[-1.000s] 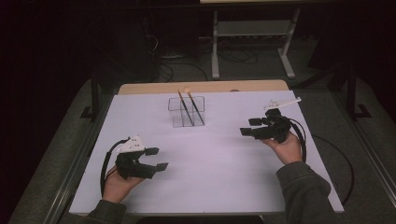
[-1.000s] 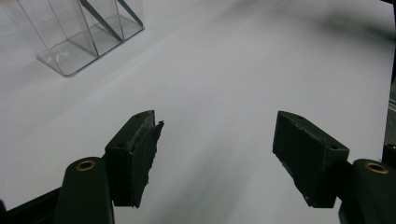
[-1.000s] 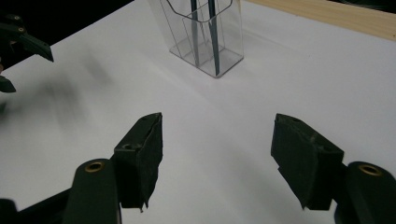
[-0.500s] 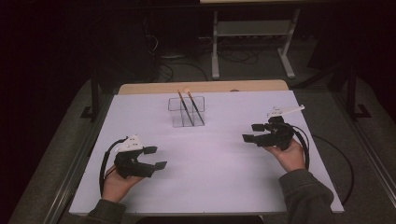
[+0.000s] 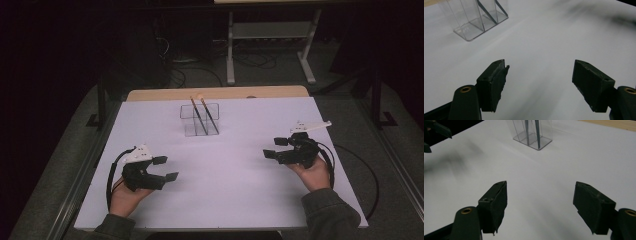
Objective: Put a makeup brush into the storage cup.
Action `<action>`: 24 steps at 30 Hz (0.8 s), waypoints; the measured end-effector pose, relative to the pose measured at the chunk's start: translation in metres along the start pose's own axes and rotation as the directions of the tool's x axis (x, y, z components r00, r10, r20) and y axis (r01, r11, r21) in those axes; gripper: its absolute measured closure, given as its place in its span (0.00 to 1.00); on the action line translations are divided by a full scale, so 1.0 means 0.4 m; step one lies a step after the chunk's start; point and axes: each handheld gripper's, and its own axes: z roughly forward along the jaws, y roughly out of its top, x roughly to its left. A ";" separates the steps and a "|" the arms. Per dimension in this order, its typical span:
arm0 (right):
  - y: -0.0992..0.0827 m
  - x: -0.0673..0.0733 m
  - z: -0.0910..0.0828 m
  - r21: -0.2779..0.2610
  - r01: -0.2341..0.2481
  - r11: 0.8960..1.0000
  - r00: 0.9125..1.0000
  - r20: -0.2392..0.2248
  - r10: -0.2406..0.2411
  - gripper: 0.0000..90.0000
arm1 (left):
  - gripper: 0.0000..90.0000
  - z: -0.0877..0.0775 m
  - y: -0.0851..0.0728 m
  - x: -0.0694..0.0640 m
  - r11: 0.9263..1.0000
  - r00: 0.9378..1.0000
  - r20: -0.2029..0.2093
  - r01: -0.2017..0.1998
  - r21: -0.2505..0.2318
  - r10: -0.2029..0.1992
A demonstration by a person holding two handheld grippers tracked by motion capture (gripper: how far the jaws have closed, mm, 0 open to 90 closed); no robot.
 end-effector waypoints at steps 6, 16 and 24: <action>-0.020 0.001 -0.001 -0.006 -0.010 1.000 1.000 0.007 0.010 0.28 | 0.29 -0.002 -0.003 -0.001 1.000 1.000 -0.005 0.013 -0.013 -0.013; -0.051 0.012 -0.015 -0.023 -0.004 1.000 0.999 0.048 0.005 0.28 | 0.29 0.000 -0.007 -0.001 1.000 1.000 -0.004 0.014 -0.014 -0.014; -0.074 0.013 -0.023 -0.034 -0.006 0.999 0.997 0.074 0.008 0.26 | 0.28 -0.001 -0.009 -0.003 1.000 1.000 -0.001 0.012 -0.014 -0.012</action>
